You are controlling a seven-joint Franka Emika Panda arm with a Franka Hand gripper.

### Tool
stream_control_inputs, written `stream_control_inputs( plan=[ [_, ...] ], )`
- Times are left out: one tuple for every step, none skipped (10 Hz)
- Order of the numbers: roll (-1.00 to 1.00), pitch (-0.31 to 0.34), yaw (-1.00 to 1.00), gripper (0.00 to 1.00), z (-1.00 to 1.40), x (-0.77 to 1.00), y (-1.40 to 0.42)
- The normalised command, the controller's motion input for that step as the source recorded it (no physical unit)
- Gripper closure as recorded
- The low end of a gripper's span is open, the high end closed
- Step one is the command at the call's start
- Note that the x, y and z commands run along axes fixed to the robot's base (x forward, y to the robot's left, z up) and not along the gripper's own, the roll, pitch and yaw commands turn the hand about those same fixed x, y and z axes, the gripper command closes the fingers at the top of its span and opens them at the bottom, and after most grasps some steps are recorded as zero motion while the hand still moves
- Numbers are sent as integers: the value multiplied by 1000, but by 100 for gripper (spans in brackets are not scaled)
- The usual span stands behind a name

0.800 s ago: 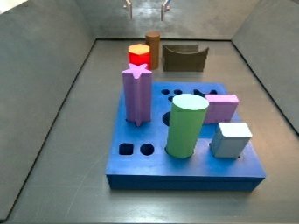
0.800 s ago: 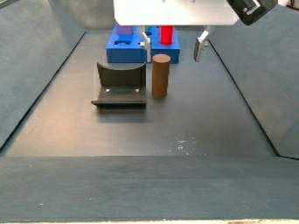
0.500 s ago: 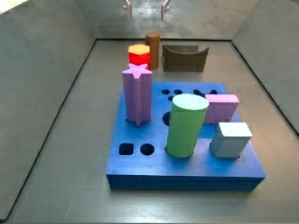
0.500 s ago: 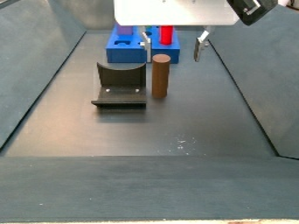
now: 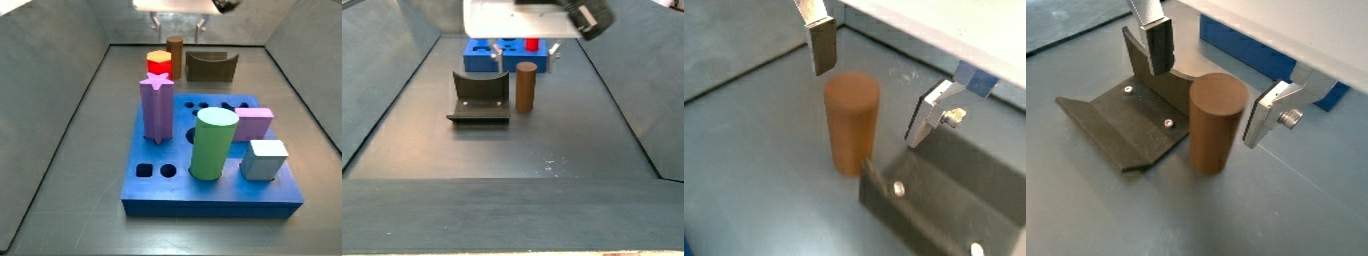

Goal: Pick up the round object. Move to above the board. Insert the round object.
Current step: Pick up the round object.

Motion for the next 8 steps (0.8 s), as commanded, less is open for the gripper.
stream_control_inputs(
  plan=[
    [-200,0,0,0,-377,0,0],
    [-271,6,0,0,-377,0,0],
    [-271,9,0,0,-326,0,0],
    [-231,49,0,0,-220,0,-26],
    [-131,46,0,0,-131,0,0],
    [-29,0,0,0,-34,0,0],
    [0,0,0,100,0,0,0],
    [0,0,0,100,0,0,0]
  ],
)
